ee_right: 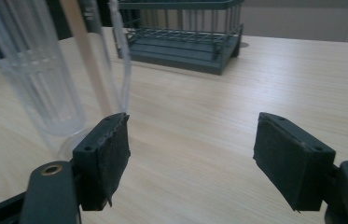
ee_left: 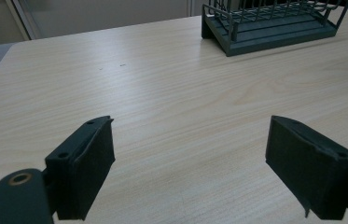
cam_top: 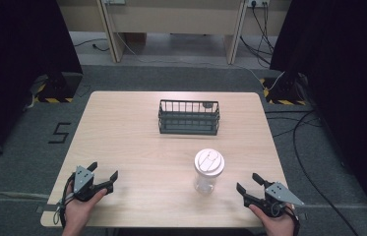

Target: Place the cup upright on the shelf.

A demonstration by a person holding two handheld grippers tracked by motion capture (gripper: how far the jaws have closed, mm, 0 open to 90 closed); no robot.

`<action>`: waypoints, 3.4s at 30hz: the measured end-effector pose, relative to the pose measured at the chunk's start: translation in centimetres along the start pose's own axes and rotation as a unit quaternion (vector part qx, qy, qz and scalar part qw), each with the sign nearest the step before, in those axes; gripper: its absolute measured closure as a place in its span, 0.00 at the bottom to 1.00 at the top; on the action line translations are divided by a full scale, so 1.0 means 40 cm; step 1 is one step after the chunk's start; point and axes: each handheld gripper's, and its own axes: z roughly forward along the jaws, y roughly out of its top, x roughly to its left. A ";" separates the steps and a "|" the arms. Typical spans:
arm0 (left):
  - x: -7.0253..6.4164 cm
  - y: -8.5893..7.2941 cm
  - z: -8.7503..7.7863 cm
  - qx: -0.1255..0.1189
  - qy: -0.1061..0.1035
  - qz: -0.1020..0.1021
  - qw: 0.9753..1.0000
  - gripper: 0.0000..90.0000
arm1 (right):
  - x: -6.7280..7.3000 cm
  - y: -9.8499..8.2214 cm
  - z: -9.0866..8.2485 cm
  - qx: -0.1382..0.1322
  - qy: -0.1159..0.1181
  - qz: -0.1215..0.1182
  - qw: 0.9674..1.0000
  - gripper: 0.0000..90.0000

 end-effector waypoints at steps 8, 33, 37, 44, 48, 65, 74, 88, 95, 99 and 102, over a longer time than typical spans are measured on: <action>-0.005 0.000 0.001 0.001 -0.005 0.004 1.000 0.17 | 0.037 0.013 0.008 0.001 0.047 -0.005 0.999 0.29; -0.012 0.000 0.007 0.001 -0.014 -0.002 1.000 0.17 | 0.114 0.047 0.076 0.008 0.110 -0.033 0.993 0.26; -0.012 0.000 0.006 0.002 -0.015 0.000 1.000 0.17 | 0.124 0.052 0.094 0.008 0.115 -0.035 0.993 0.24; -0.012 0.000 0.007 0.000 -0.015 0.000 1.000 0.17 | 0.134 0.051 0.115 0.011 0.119 -0.035 0.992 0.23; -0.013 0.000 0.007 0.001 -0.016 0.000 1.000 0.17 | 0.139 0.051 0.131 0.014 0.118 -0.033 0.992 0.22; -0.014 0.000 0.008 0.001 -0.019 0.001 1.000 0.17 | 0.155 0.059 0.189 0.022 0.119 -0.041 0.992 0.18; -0.015 0.000 0.008 0.000 -0.022 0.000 1.000 0.17 | 0.154 0.052 0.213 0.022 0.124 -0.036 0.991 0.16; -0.018 0.001 0.008 -0.001 -0.025 0.001 1.000 0.17 | 0.154 0.037 0.222 0.022 0.123 -0.029 0.992 0.17; -0.018 0.001 0.008 -0.001 -0.026 0.001 1.000 0.17 | 0.154 0.038 0.223 0.023 0.123 -0.031 0.992 0.19; -0.018 0.001 0.008 -0.001 -0.026 0.001 1.000 0.17 | 0.153 0.039 0.223 0.023 0.122 -0.041 0.991 0.19; -0.018 0.001 0.009 -0.001 -0.026 0.000 1.000 0.17 | 0.153 0.043 0.223 0.025 0.123 -0.047 0.991 0.20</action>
